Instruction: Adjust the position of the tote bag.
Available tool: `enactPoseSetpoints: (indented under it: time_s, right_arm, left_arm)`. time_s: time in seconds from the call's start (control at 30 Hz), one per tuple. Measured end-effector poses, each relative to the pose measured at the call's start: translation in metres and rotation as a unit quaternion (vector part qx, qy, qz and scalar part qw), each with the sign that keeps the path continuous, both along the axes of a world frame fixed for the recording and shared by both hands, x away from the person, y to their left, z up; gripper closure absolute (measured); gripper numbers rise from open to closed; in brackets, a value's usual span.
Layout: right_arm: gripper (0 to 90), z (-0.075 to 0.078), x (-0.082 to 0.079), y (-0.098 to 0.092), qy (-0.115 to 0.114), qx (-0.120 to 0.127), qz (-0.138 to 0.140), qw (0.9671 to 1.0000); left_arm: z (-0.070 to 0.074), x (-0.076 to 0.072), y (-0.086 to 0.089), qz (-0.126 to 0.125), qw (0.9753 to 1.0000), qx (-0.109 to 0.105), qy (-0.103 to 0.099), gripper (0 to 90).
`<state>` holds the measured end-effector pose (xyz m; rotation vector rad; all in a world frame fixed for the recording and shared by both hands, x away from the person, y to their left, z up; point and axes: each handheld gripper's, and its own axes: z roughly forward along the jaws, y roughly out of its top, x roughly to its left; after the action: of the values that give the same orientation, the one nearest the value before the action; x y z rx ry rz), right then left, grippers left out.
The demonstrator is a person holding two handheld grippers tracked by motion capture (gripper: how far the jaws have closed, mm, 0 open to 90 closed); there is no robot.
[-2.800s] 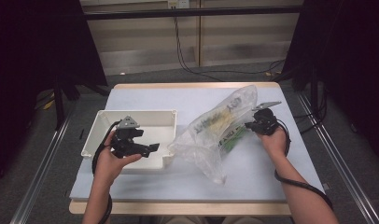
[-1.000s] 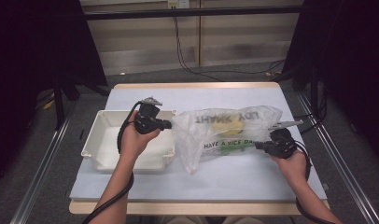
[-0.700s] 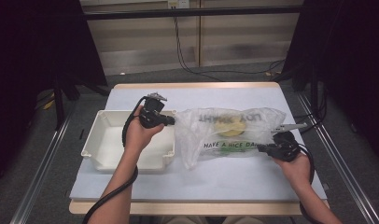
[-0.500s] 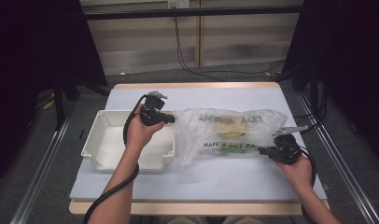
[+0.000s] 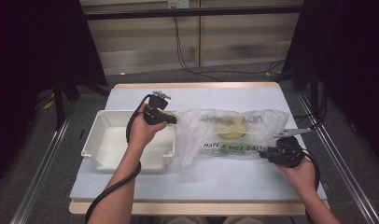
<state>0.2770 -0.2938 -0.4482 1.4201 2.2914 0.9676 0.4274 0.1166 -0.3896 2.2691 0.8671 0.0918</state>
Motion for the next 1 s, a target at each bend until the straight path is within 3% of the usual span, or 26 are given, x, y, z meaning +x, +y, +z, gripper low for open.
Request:
enactPoseSetpoints:
  time_s: [0.03,0.17,0.2,0.23,0.3,0.37,0.47,0.63,0.7,0.73,0.8,0.83,0.9,0.93,0.97,1.0]
  right_arm:
    - [68.5,0.001,-0.001,0.0,0.0,0.004,-0.001,1.0]
    - [61.1,0.007,-0.002,-0.001,-0.003,0.011,-0.005,0.9999]
    - [60.0,0.009,-0.003,-0.001,-0.004,0.009,-0.005,0.9999]
    - [58.8,0.01,-0.003,0.0,-0.007,0.01,-0.002,0.9999]
    - [54.1,0.013,-0.004,0.002,-0.01,0.007,-0.004,0.9999]
    - [52.9,0.015,-0.004,0.004,-0.012,-0.001,-0.004,0.9999]
    - [42.6,0.018,-0.004,0.007,-0.017,-0.008,-0.009,0.9998]
    - [41.5,0.022,-0.005,0.009,-0.022,-0.004,-0.004,0.9997]
    - [40.5,0.024,-0.004,0.01,-0.025,-0.002,-0.007,0.9997]
    - [40.5,0.024,-0.004,0.01,-0.025,-0.002,-0.007,0.9997]
    - [37.1,0.025,-0.005,0.01,-0.03,-0.004,-0.007,0.9995]
    - [36.2,0.025,-0.005,0.01,-0.03,-0.003,-0.011,0.9995]
    - [36.0,0.026,-0.005,0.011,-0.032,0.0,-0.009,0.9995]
    - [35.5,0.026,-0.004,0.012,-0.03,-0.001,-0.003,0.9995]
    - [36.5,0.026,-0.004,0.012,-0.026,-0.002,-0.005,0.9996]
    - [38.0,0.027,-0.004,0.012,-0.031,-0.005,-0.002,0.9995]
  left_arm:
    - [-0.001,-0.002,-0.002,0.012,0.9998,-0.013,0.0,89.9]
    - [0.0,-0.001,0.002,-0.011,0.9999,0.003,0.0,89.9]
    - [-0.002,-0.003,0.001,0.009,0.9999,-0.013,0.004,89.9]
    - [-0.001,-0.002,0.003,-0.002,1.0,0.0,0.002,89.9]
    - [-0.003,-0.005,0.001,0.01,0.9998,-0.015,0.008,89.9]
    - [-0.002,-0.004,0.004,-0.006,1.0,0.004,0.005,89.8]
    - [-0.001,-0.005,0.004,-0.014,0.9998,0.008,0.008,89.7]
    - [0.0,-0.006,0.006,-0.012,0.9998,0.011,0.007,89.6]
    - [-0.001,-0.008,0.005,0.004,0.9999,-0.009,0.008,89.5]
    - [0.001,-0.008,0.007,-0.006,1.0,0.001,0.006,89.5]
    - [0.001,-0.009,0.006,-0.001,1.0,-0.002,0.007,89.5]
    - [0.001,-0.008,0.008,-0.013,0.9999,0.004,0.006,89.5]
    - [0.001,-0.008,0.008,-0.012,0.9999,0.002,0.007,89.5]
    - [-0.001,-0.01,0.007,0.0,0.9999,-0.005,0.01,89.3]
    - [-0.001,-0.009,0.01,-0.011,0.9998,0.008,0.012,89.3]
    - [-0.001,-0.009,0.01,-0.011,0.9998,0.008,0.012,89.3]
